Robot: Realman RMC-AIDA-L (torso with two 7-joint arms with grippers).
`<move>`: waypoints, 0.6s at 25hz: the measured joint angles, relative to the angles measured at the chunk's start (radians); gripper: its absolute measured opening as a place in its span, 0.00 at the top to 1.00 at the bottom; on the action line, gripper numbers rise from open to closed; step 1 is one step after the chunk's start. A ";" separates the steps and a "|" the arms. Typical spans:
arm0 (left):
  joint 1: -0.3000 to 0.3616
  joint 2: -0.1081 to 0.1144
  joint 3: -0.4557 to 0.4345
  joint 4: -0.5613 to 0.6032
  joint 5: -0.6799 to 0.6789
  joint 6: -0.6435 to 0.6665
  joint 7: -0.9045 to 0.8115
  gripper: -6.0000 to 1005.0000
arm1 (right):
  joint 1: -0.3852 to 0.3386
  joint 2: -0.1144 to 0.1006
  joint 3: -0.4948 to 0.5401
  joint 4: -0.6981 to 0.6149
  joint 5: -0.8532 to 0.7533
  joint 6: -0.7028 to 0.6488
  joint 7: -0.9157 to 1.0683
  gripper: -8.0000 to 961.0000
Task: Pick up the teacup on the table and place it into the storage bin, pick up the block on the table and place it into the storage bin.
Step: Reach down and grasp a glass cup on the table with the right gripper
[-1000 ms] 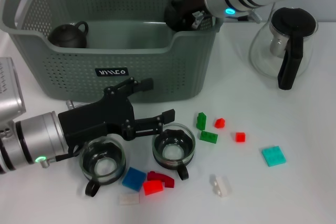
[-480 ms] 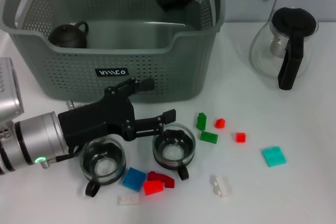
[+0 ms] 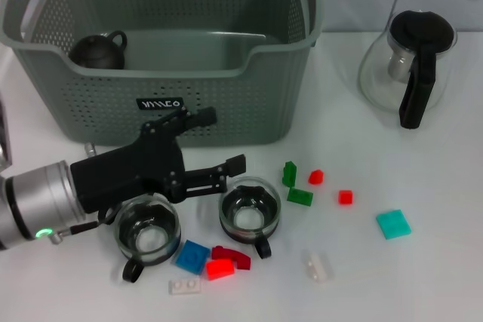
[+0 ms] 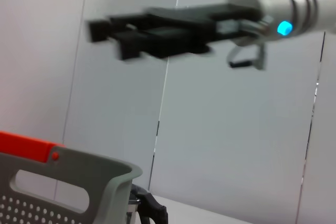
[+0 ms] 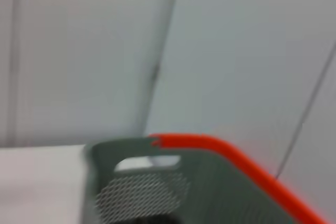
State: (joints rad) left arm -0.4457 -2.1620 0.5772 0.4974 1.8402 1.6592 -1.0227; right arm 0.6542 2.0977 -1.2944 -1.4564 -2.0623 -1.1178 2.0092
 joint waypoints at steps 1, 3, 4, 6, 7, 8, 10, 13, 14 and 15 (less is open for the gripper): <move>0.004 0.000 -0.004 0.003 0.002 0.005 0.001 0.06 | -0.039 0.000 0.000 -0.042 0.008 -0.038 -0.007 0.24; 0.010 0.001 -0.009 0.008 0.004 0.009 0.002 0.06 | -0.098 -0.003 0.003 -0.098 0.003 -0.129 -0.014 0.24; 0.013 0.001 -0.011 0.010 0.005 0.010 0.002 0.06 | -0.121 -0.004 0.009 -0.121 -0.008 -0.193 -0.014 0.24; 0.016 0.001 -0.011 0.011 0.007 0.011 0.001 0.06 | -0.153 -0.006 0.036 -0.153 -0.036 -0.330 -0.016 0.24; 0.017 0.001 -0.011 0.011 0.007 0.012 0.001 0.06 | -0.158 -0.007 0.051 -0.160 -0.053 -0.386 -0.016 0.24; 0.018 0.001 -0.011 0.011 0.007 0.012 0.001 0.06 | -0.159 -0.008 0.068 -0.165 -0.074 -0.443 -0.017 0.24; 0.018 0.000 -0.011 0.011 0.008 0.013 0.001 0.06 | -0.153 -0.009 0.098 -0.170 -0.134 -0.559 -0.018 0.24; 0.018 -0.001 -0.010 0.009 0.008 0.013 0.002 0.06 | -0.129 -0.008 0.106 -0.158 -0.279 -0.663 -0.015 0.24; 0.018 -0.002 -0.008 0.008 0.008 0.013 0.002 0.06 | -0.119 -0.005 0.093 -0.145 -0.348 -0.679 -0.014 0.24; 0.018 -0.003 -0.007 0.007 0.008 0.013 0.002 0.06 | -0.111 -0.002 0.076 -0.129 -0.395 -0.681 -0.012 0.25</move>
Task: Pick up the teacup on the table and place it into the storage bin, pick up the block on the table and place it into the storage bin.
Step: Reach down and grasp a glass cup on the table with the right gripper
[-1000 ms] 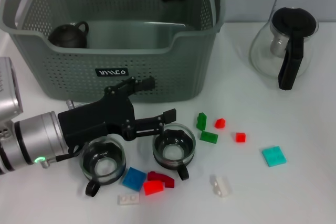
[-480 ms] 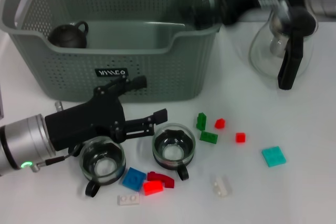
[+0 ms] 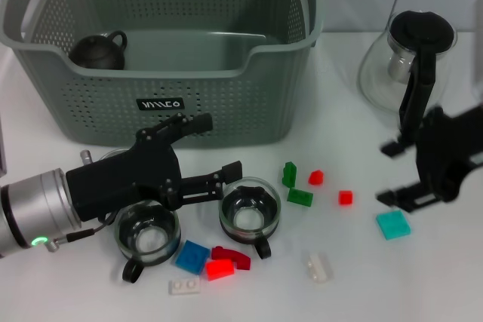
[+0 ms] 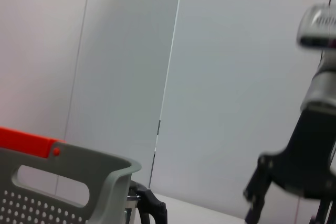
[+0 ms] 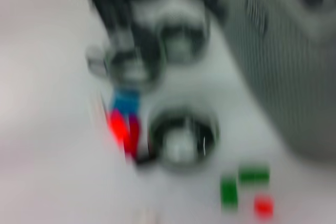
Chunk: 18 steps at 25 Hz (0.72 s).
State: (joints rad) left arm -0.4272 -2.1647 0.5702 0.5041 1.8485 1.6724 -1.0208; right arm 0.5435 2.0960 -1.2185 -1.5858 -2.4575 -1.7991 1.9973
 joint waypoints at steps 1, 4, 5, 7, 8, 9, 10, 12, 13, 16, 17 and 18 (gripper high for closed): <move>0.000 -0.001 0.001 -0.001 0.000 0.000 0.000 0.06 | 0.011 0.002 -0.021 0.023 -0.056 0.002 0.002 0.25; 0.001 -0.002 0.002 -0.003 0.000 0.003 0.000 0.06 | 0.063 0.003 -0.069 0.146 -0.161 0.029 0.007 0.25; 0.002 -0.002 0.003 -0.004 0.000 0.004 0.000 0.06 | 0.076 0.003 -0.072 0.170 -0.173 0.035 0.007 0.25; 0.003 -0.003 0.003 -0.005 -0.002 0.004 0.001 0.06 | 0.119 0.004 -0.077 0.252 -0.202 0.053 0.007 0.25; 0.004 -0.003 0.003 -0.007 -0.002 0.004 0.001 0.06 | 0.133 0.004 -0.081 0.282 -0.213 0.060 0.006 0.25; 0.005 -0.003 0.002 -0.010 -0.003 0.004 0.001 0.06 | 0.145 0.004 -0.086 0.310 -0.222 0.072 0.005 0.25; 0.005 -0.003 0.001 -0.012 -0.003 0.004 0.001 0.06 | 0.157 0.004 -0.094 0.340 -0.232 0.086 0.003 0.25; 0.006 -0.003 -0.002 -0.015 -0.003 0.002 0.001 0.06 | 0.173 0.003 -0.116 0.383 -0.256 0.119 0.001 0.26; 0.007 -0.003 -0.002 -0.015 -0.003 -0.001 0.001 0.06 | 0.178 0.003 -0.129 0.403 -0.268 0.137 0.000 0.26; 0.008 -0.004 -0.003 -0.016 -0.004 -0.007 0.001 0.06 | 0.192 0.004 -0.171 0.456 -0.294 0.190 -0.001 0.26; 0.008 -0.004 -0.003 -0.016 -0.004 -0.007 0.001 0.06 | 0.194 0.004 -0.185 0.466 -0.299 0.208 -0.002 0.26; 0.009 -0.004 -0.003 -0.016 -0.005 -0.007 0.001 0.06 | 0.196 0.004 -0.198 0.474 -0.303 0.224 -0.003 0.26</move>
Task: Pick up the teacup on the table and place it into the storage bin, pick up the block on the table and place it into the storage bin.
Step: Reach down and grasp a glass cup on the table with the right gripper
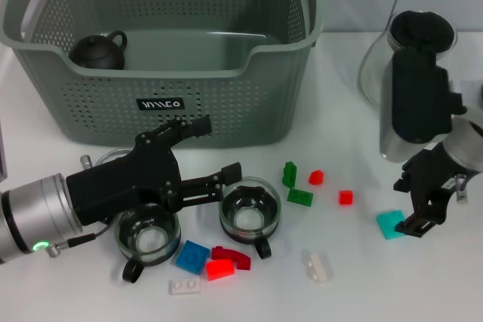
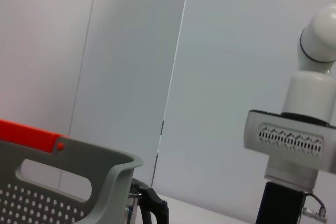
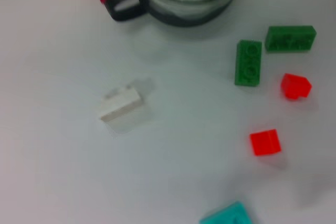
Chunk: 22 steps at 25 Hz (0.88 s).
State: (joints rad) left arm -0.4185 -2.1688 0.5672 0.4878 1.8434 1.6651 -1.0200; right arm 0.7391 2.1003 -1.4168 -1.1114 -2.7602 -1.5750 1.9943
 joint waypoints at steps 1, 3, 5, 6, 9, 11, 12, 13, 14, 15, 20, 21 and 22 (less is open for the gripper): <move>0.001 0.000 0.000 0.000 -0.001 0.000 0.000 0.06 | 0.000 0.000 -0.010 0.005 0.000 0.013 -0.003 0.27; 0.001 0.000 -0.001 -0.001 -0.002 -0.001 0.000 0.06 | 0.000 0.000 -0.035 0.020 0.002 0.039 -0.010 0.27; 0.001 0.000 -0.001 -0.004 -0.002 -0.005 0.000 0.06 | 0.000 0.001 -0.057 0.034 0.005 0.061 -0.014 0.27; 0.001 0.000 -0.001 -0.007 -0.002 -0.009 0.000 0.06 | 0.000 0.001 -0.066 0.040 0.005 0.069 -0.015 0.27; 0.001 0.000 -0.001 -0.014 -0.003 -0.017 0.000 0.06 | 0.000 0.001 -0.087 0.053 0.008 0.082 -0.021 0.28; 0.001 0.000 -0.001 -0.016 -0.003 -0.021 0.000 0.06 | -0.001 0.001 -0.090 0.055 0.009 0.084 -0.030 0.28; 0.001 0.000 -0.001 -0.018 -0.003 -0.023 0.000 0.06 | -0.003 0.001 -0.091 0.056 0.009 0.084 -0.033 0.28; 0.001 0.000 -0.001 -0.020 -0.003 -0.024 0.000 0.06 | -0.004 0.001 -0.093 0.059 0.009 0.086 -0.037 0.28; 0.001 0.000 -0.001 -0.022 -0.003 -0.024 0.000 0.06 | -0.005 0.001 -0.097 0.064 0.009 0.091 -0.039 0.28; 0.001 0.000 -0.001 -0.024 -0.003 -0.025 0.000 0.06 | -0.006 0.001 -0.102 0.068 0.009 0.096 -0.040 0.29; -0.001 0.000 -0.001 -0.026 -0.004 -0.026 0.000 0.06 | -0.007 0.002 -0.120 0.085 0.009 0.120 -0.041 0.29; -0.002 0.000 -0.001 -0.026 -0.004 -0.026 0.000 0.06 | -0.007 0.002 -0.122 0.086 0.009 0.124 -0.041 0.29; -0.002 0.000 -0.001 -0.027 -0.004 -0.026 0.000 0.06 | -0.007 0.002 -0.122 0.086 0.009 0.126 -0.041 0.30</move>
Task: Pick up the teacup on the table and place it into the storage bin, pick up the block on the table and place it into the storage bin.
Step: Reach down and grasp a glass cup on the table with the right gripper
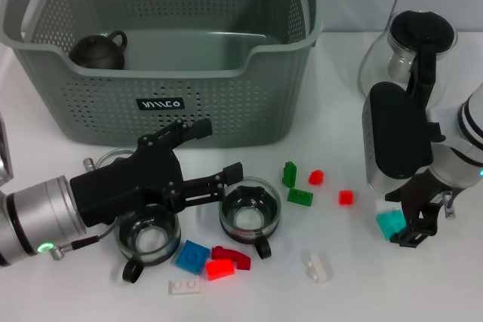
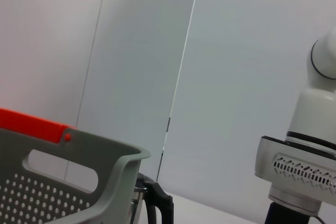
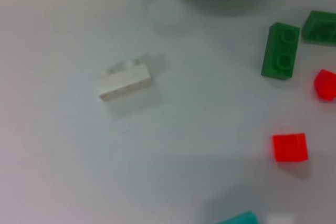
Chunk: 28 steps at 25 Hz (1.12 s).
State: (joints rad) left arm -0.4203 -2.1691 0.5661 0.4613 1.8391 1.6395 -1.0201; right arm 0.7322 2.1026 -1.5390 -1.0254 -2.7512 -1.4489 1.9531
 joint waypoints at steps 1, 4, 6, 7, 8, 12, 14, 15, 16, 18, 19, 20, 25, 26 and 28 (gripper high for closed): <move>0.000 0.000 0.000 0.000 0.000 0.000 0.000 0.06 | 0.000 0.000 0.000 0.000 0.000 0.001 0.000 0.30; 0.001 0.000 0.000 0.000 0.000 0.000 0.000 0.06 | -0.004 0.000 0.003 -0.016 0.009 -0.003 0.000 0.30; 0.001 0.000 0.000 0.000 0.000 0.000 0.000 0.06 | -0.007 -0.002 0.012 -0.049 0.034 -0.026 -0.001 0.30; 0.001 0.000 0.000 0.000 0.000 0.000 0.000 0.06 | -0.010 -0.003 0.019 -0.069 0.050 -0.040 -0.003 0.31; 0.001 0.000 0.000 0.000 0.000 0.000 0.000 0.06 | -0.013 -0.004 0.034 -0.098 0.067 -0.063 -0.009 0.31; 0.004 0.000 0.000 0.000 0.002 0.000 0.000 0.06 | -0.022 -0.004 0.115 -0.195 0.139 -0.162 -0.047 0.31; 0.007 0.001 0.000 0.002 0.005 0.000 0.000 0.06 | -0.021 -0.004 0.137 -0.216 0.190 -0.183 -0.069 0.32; 0.008 0.001 0.000 0.003 0.006 0.000 0.000 0.06 | -0.020 -0.004 0.140 -0.221 0.210 -0.185 -0.078 0.32; 0.009 0.001 0.000 0.005 0.007 0.000 0.000 0.06 | -0.016 -0.003 0.138 -0.221 0.221 -0.180 -0.088 0.32; 0.010 0.002 0.000 0.008 0.010 0.000 0.000 0.06 | -0.005 0.000 0.120 -0.213 0.246 -0.161 -0.107 0.32; 0.013 0.004 0.000 0.011 0.013 0.000 0.000 0.06 | 0.000 0.001 0.107 -0.208 0.263 -0.151 -0.113 0.32; 0.016 0.004 -0.001 0.013 0.015 0.000 -0.001 0.06 | 0.005 0.001 0.092 -0.204 0.284 -0.139 -0.120 0.32; 0.056 0.006 -0.024 0.056 0.023 0.000 -0.008 0.06 | 0.015 0.002 -0.001 -0.197 0.334 -0.074 -0.131 0.33; 0.064 0.006 -0.033 0.061 0.023 0.000 -0.008 0.06 | 0.016 0.002 -0.030 -0.197 0.340 -0.057 -0.132 0.33; 0.074 0.006 -0.048 0.066 0.023 0.000 -0.009 0.06 | 0.016 0.002 -0.076 -0.195 0.345 -0.025 -0.132 0.34</move>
State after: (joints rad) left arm -0.3459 -2.1628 0.5176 0.5272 1.8625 1.6399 -1.0291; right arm 0.7483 2.1048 -1.6155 -1.2209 -2.4067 -1.4737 1.8211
